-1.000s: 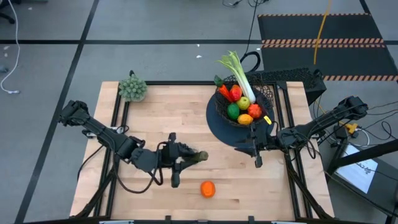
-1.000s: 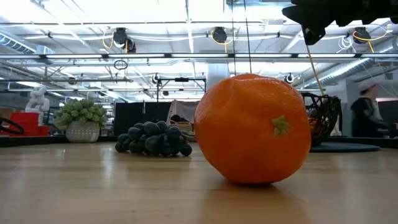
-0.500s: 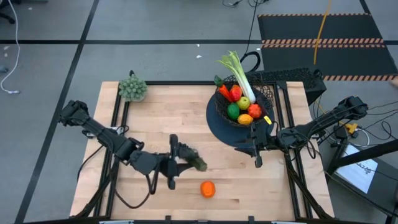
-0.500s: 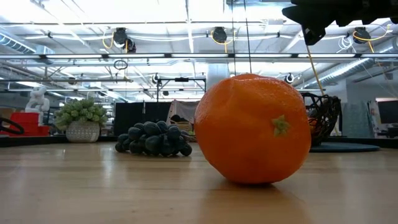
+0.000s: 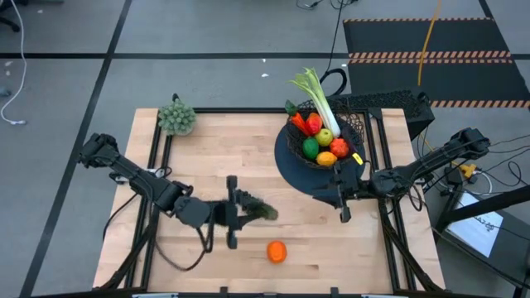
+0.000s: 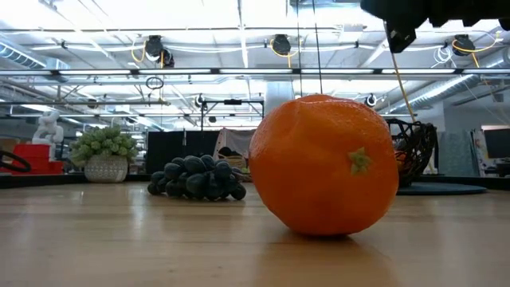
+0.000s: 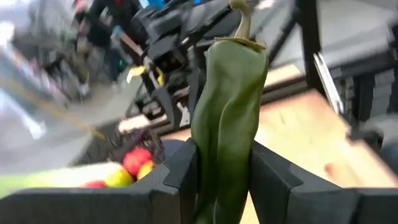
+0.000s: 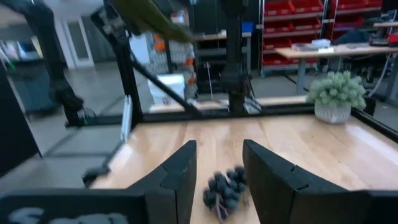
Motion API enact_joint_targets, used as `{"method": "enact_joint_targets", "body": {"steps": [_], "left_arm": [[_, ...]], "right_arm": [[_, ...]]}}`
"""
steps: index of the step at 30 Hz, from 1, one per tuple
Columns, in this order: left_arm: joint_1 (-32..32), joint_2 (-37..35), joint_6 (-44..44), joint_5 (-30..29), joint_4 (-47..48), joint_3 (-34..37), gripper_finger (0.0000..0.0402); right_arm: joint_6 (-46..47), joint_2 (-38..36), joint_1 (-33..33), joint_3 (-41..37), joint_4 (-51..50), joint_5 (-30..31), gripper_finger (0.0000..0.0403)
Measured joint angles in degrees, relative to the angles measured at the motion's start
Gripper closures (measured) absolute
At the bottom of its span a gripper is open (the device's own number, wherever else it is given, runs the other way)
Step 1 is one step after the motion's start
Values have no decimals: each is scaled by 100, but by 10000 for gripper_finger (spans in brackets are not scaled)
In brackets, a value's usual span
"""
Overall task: Build produce basket
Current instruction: Put the green chili pepper into the black wire basket
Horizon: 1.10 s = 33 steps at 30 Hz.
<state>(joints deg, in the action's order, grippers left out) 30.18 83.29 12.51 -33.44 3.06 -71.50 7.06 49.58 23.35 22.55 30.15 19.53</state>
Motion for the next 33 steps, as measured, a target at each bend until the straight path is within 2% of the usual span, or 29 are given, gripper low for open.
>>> {"method": "enact_joint_targets", "body": {"steps": [5,10,14,20,26,33], "left_arm": [[-332,2,-1413,-1,-23,0,284],[-637,279,-2015,16,-275,-2,284],[-757,621,-1910,43,-946,-2,284],[-805,1181,-1459,50,-2261,-2,284],[-837,1621,-1113,67,-3149,-2,284],[-994,2027,-1135,67,-3581,-2,284]], "right_arm": [[-293,69,176,0,615,60,276],[-733,483,405,0,1442,320,256],[-1140,857,415,0,2229,341,237],[-1230,1245,422,2,2990,527,214],[-1246,1390,420,2,3226,521,210],[-1377,1401,419,2,3257,449,210]]}}
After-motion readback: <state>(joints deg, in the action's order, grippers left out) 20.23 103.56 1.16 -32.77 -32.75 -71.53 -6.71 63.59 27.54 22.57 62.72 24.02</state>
